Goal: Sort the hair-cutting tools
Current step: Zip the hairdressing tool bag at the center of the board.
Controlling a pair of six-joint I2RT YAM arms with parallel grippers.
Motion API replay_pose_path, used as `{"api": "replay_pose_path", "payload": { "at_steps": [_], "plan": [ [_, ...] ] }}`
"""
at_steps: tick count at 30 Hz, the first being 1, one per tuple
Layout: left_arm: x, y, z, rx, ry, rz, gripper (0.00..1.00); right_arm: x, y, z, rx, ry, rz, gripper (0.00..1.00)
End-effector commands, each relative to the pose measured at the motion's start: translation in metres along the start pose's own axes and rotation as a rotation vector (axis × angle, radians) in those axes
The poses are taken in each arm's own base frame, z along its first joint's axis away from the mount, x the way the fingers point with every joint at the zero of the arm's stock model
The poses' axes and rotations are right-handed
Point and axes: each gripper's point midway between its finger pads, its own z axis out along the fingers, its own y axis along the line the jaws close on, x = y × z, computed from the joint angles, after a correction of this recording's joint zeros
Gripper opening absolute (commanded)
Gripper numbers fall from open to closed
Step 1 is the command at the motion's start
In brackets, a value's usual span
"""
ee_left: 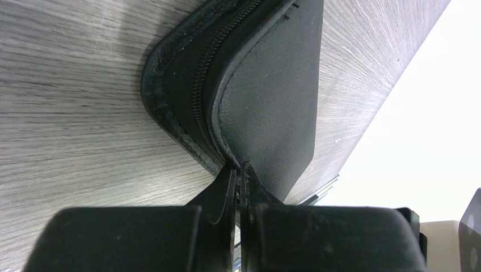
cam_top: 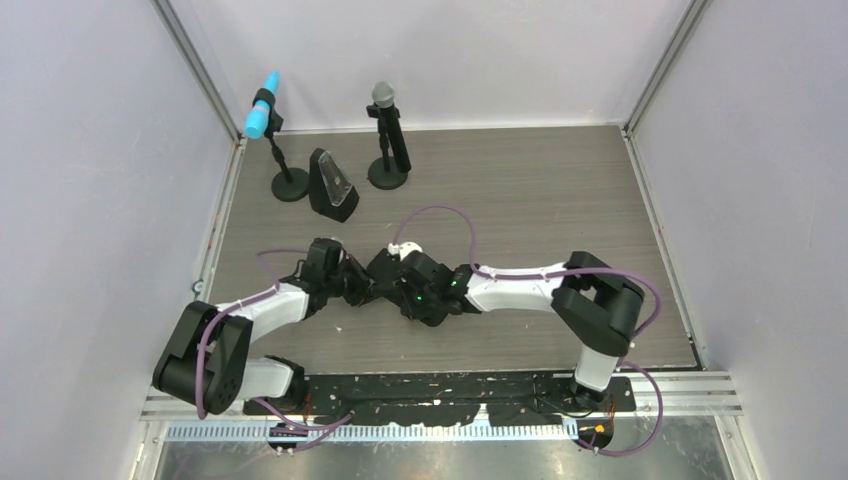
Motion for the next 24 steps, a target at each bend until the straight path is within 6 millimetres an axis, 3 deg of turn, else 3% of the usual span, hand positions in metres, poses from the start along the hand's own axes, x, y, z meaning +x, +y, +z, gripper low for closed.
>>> {"api": "replay_pose_path", "payload": {
  "at_steps": [1, 6, 9, 12, 16, 20, 24],
  "plan": [
    [-0.011, 0.032, 0.0, -0.125, -0.049, 0.026, 0.0, 0.008, -0.026, -0.036, 0.082, -0.018, -0.04, 0.05],
    [-0.017, 0.036, -0.001, -0.157, -0.045, 0.047, 0.0, 0.054, -0.067, -0.057, 0.17, 0.09, -0.041, 0.05],
    [-0.021, 0.035, -0.001, -0.183, -0.031, 0.08, 0.0, 0.07, -0.08, -0.064, 0.205, 0.121, -0.05, 0.05],
    [-0.028, 0.026, 0.003, -0.195, -0.019, 0.12, 0.0, 0.073, -0.082, -0.065, 0.214, 0.132, -0.052, 0.05],
    [-0.039, 0.006, 0.009, -0.178, 0.005, 0.175, 0.03, 0.062, -0.069, -0.06, 0.175, 0.117, -0.051, 0.05],
    [-0.047, -0.014, 0.004, -0.15, -0.008, 0.207, 0.37, 0.03, -0.029, -0.047, 0.051, 0.041, -0.039, 0.05],
    [-0.049, -0.018, -0.02, -0.155, -0.072, 0.232, 0.51, -0.009, 0.007, -0.032, -0.03, -0.041, -0.032, 0.05]
  ]
}}
